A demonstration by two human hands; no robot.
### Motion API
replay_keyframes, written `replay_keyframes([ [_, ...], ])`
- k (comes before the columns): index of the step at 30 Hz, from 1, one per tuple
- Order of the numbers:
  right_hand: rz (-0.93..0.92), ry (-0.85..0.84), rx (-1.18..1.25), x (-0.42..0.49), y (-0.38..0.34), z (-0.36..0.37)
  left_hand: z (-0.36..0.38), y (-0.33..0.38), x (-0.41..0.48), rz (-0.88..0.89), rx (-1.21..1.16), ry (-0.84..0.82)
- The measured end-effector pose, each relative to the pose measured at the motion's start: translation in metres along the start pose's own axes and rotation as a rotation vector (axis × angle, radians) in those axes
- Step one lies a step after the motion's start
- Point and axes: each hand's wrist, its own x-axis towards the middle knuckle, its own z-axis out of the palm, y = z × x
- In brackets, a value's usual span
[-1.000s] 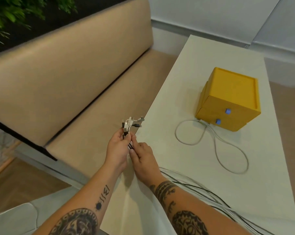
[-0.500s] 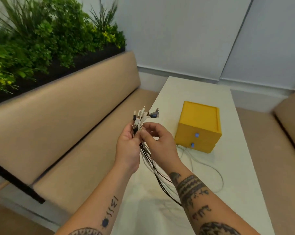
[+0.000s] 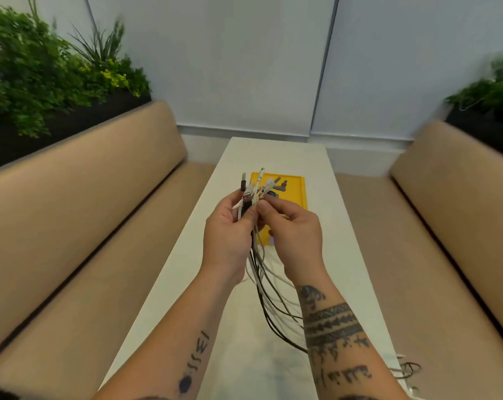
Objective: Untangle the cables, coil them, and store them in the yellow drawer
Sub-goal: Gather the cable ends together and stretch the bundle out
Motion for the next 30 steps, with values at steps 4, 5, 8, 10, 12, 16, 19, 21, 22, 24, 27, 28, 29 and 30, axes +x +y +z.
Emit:
replay_keyframes([
  [4, -0.031, 0.007, -0.082, -0.013, 0.007, 0.000, -0.005, -0.005, -0.014, -0.044, 0.013, 0.004],
  [5, -0.027, 0.012, -0.091, -0.016, 0.011, 0.002, -0.008, -0.007, -0.018, -0.052, 0.011, 0.009],
  [8, -0.007, 0.052, -0.107, -0.028, 0.024, 0.008, -0.015, -0.013, -0.030, -0.081, 0.005, 0.064],
  [10, 0.032, 0.083, -0.061, -0.032, 0.029, 0.011, -0.020, -0.017, -0.037, -0.092, 0.013, 0.099],
  [12, 0.102, 0.105, 0.047, -0.031, 0.029, 0.012, -0.024, -0.019, -0.042, -0.094, 0.033, 0.121],
  [16, 0.253, 0.048, 0.319, -0.025, 0.017, 0.007, -0.025, -0.019, -0.054, -0.082, 0.044, 0.122],
  [19, 0.256, 0.038, 0.357, -0.025, 0.010, 0.007, -0.022, -0.019, -0.062, -0.039, 0.072, 0.117],
  [21, 0.232, 0.025, 0.332, -0.026, 0.008, 0.008, -0.020, -0.018, -0.066, -0.005, 0.087, 0.119],
  [22, 0.215, 0.012, 0.308, -0.027, 0.008, 0.009, -0.018, -0.017, -0.067, 0.007, 0.086, 0.122],
  [24, 0.178, -0.011, 0.260, -0.029, 0.009, 0.012, -0.015, -0.014, -0.071, 0.026, 0.094, 0.135],
  [27, 0.126, -0.031, 0.216, -0.034, 0.009, 0.015, -0.014, -0.012, -0.073, 0.061, 0.140, 0.147],
  [28, 0.110, -0.035, 0.195, -0.035, 0.008, 0.016, -0.014, -0.011, -0.073, 0.070, 0.157, 0.153],
  [29, 0.093, -0.031, 0.170, -0.037, 0.008, 0.017, -0.014, -0.010, -0.073, 0.077, 0.172, 0.163],
  [30, 0.079, -0.023, 0.151, -0.039, 0.008, 0.018, -0.013, -0.009, -0.073, 0.083, 0.187, 0.174],
])
